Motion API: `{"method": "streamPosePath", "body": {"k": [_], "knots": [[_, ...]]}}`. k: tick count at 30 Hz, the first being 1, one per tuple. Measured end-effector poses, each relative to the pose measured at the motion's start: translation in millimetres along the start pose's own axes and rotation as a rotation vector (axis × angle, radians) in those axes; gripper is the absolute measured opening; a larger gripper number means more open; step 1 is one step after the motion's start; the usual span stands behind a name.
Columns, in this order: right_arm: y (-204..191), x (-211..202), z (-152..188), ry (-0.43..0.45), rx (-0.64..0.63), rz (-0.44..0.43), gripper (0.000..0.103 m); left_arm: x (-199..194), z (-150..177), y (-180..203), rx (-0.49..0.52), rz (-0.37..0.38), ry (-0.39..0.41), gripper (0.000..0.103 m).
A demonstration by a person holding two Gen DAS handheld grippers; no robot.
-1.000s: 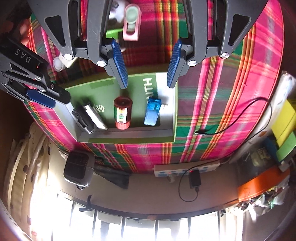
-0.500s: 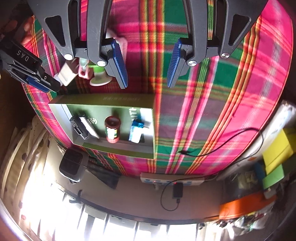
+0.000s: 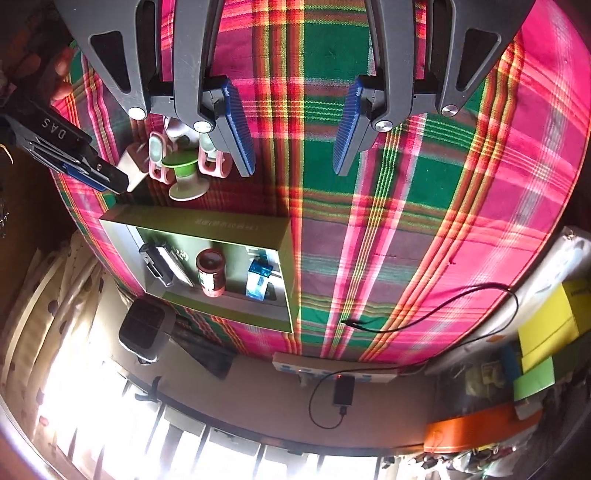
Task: Organize rigid objects
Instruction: 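Raise both open tools away from the green box toward the loose items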
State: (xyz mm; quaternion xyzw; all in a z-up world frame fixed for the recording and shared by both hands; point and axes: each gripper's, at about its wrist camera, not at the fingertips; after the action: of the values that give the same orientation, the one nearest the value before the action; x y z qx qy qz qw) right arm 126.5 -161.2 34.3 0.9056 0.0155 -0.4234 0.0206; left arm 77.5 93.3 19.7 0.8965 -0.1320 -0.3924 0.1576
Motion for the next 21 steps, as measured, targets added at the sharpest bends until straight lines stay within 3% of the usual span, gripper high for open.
{"method": "streamPosePath", "body": {"k": [10, 21], "knots": [[4.2, -6.9, 4.2, 0.037, 0.019, 0.072, 0.05, -1.3, 2.8, 1.7, 0.01, 0.028, -0.002, 0.044], [13.7, 1.9, 4.0, 0.006, 0.027, 0.092, 0.05, 2.3, 2.4, 2.4, 0.011, 0.058, -0.011, 0.044]]}}
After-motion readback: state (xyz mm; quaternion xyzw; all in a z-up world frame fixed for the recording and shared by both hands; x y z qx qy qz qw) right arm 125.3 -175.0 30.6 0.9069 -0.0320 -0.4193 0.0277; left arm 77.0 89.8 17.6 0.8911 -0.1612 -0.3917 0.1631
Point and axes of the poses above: each gripper's, at about its wrist camera, not at the fingertips, and x roughly the way its jaws point, y to its right, z to its underside, and after that the axes turned 15 degrees about z, right-handed
